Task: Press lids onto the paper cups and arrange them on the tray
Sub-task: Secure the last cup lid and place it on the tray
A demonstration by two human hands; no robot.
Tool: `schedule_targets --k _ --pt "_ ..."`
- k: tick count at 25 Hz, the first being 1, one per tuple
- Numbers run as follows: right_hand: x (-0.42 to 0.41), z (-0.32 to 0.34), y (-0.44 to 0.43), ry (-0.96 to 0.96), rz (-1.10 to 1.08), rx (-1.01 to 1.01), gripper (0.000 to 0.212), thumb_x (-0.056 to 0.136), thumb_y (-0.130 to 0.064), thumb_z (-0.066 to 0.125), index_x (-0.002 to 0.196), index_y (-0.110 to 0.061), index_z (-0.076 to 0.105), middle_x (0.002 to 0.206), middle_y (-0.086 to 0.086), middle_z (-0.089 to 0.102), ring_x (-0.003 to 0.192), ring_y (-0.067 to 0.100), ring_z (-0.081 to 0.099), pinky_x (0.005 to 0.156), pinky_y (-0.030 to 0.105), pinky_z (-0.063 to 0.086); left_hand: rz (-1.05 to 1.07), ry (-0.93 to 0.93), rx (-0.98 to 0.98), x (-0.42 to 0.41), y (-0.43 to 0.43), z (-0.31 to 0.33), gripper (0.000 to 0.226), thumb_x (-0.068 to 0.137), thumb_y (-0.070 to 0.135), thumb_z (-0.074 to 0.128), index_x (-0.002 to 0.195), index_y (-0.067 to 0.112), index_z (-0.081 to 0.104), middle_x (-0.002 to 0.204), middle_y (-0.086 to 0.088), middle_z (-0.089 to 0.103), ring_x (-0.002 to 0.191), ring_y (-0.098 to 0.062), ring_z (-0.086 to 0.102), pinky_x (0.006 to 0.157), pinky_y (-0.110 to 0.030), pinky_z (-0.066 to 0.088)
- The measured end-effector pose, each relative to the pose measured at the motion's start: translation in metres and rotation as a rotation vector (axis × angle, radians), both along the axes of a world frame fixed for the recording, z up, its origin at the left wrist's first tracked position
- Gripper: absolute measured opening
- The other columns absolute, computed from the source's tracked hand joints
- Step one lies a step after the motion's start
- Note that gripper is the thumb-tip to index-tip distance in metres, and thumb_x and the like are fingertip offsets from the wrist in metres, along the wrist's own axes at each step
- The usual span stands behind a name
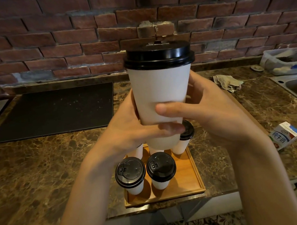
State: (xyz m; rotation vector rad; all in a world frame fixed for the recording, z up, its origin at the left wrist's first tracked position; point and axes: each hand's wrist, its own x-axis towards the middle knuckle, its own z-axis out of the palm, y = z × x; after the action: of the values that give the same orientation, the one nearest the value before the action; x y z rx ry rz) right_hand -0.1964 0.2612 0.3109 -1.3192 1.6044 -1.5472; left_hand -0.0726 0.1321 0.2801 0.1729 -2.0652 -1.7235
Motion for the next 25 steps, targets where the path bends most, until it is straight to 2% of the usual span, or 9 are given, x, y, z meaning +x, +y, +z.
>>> schedule_targets --k 5,10,12,14,16,18,20,23,25 --pt "-0.004 -0.003 0.0 -0.061 0.099 0.033 0.053 0.072 -0.02 0.079 0.118 -0.033 0.058 0.112 -0.011 0.07 0.107 0.008 0.066 0.081 0.021 0.054 -0.044 -0.013 0.017 0.002 0.0 -0.002 0.079 0.059 0.019 0.081 0.13 0.022 0.046 0.115 0.005 0.064 0.109 -0.014 0.062 0.08 -0.021 0.053" --pt "-0.001 -0.003 -0.001 -0.015 0.058 0.03 0.058 0.064 -0.033 0.082 0.116 -0.038 0.057 0.111 -0.016 0.069 0.107 0.005 0.065 0.082 0.02 0.054 -0.018 -0.014 0.02 0.002 -0.001 -0.005 0.079 0.06 0.016 0.082 0.13 0.017 0.046 0.114 0.003 0.065 0.107 -0.014 0.063 0.079 -0.021 0.053" --pt "0.0 -0.003 -0.002 0.0 0.019 0.028 0.06 0.063 -0.031 0.085 0.115 -0.039 0.057 0.111 -0.016 0.068 0.106 0.005 0.065 0.083 0.023 0.056 0.006 -0.011 0.005 0.001 0.0 -0.004 0.08 0.059 0.017 0.082 0.131 0.017 0.046 0.114 0.002 0.065 0.108 -0.014 0.063 0.081 -0.023 0.054" --pt "0.002 -0.003 -0.003 0.016 -0.019 0.037 0.063 0.063 -0.032 0.083 0.12 -0.035 0.056 0.113 -0.013 0.068 0.107 0.006 0.064 0.085 0.028 0.057 0.037 -0.002 -0.018 0.0 0.0 -0.003 0.082 0.057 0.022 0.082 0.13 0.017 0.046 0.115 0.002 0.064 0.108 -0.014 0.062 0.083 -0.027 0.055" --pt "0.005 -0.002 -0.003 0.052 -0.063 0.059 0.074 0.062 -0.039 0.086 0.128 -0.031 0.053 0.116 -0.011 0.066 0.109 0.006 0.063 0.087 0.03 0.057 0.08 0.005 -0.043 -0.002 0.001 -0.004 0.084 0.052 0.024 0.085 0.127 0.021 0.047 0.112 0.009 0.066 0.106 -0.009 0.063 0.081 -0.022 0.054" --pt "0.007 -0.001 -0.003 0.077 -0.108 0.066 0.08 0.06 -0.043 0.083 0.132 -0.029 0.051 0.118 -0.012 0.064 0.109 0.002 0.061 0.085 0.027 0.057 0.123 0.019 -0.065 -0.003 0.003 -0.004 0.087 0.048 0.022 0.089 0.122 0.029 0.046 0.107 0.018 0.066 0.103 0.001 0.062 0.076 -0.01 0.05" --pt "0.01 0.0 -0.005 0.093 -0.149 0.069 0.077 0.063 -0.041 0.083 0.131 -0.03 0.05 0.117 -0.015 0.062 0.106 -0.001 0.06 0.082 0.024 0.057 0.164 0.034 -0.082 -0.005 0.006 -0.005 0.089 0.046 0.024 0.09 0.121 0.031 0.043 0.106 0.018 0.064 0.103 0.006 0.06 0.075 -0.006 0.048" --pt "0.013 -0.003 -0.007 0.113 -0.217 0.075 0.074 0.065 -0.039 0.086 0.129 -0.032 0.05 0.116 -0.017 0.061 0.106 -0.003 0.058 0.082 0.022 0.055 0.202 0.065 -0.081 -0.009 0.009 -0.008 0.084 0.052 0.016 0.088 0.12 0.03 0.042 0.11 0.015 0.06 0.105 0.007 0.059 0.078 -0.007 0.048" --pt "0.015 -0.003 -0.009 0.118 -0.249 0.077 0.075 0.063 -0.041 0.085 0.129 -0.032 0.05 0.114 -0.018 0.06 0.104 -0.006 0.056 0.078 0.016 0.053 0.228 0.075 -0.074 -0.014 0.01 -0.011 0.088 0.053 0.018 0.087 0.127 0.029 0.04 0.117 0.011 0.059 0.111 0.0 0.059 0.084 -0.016 0.052"
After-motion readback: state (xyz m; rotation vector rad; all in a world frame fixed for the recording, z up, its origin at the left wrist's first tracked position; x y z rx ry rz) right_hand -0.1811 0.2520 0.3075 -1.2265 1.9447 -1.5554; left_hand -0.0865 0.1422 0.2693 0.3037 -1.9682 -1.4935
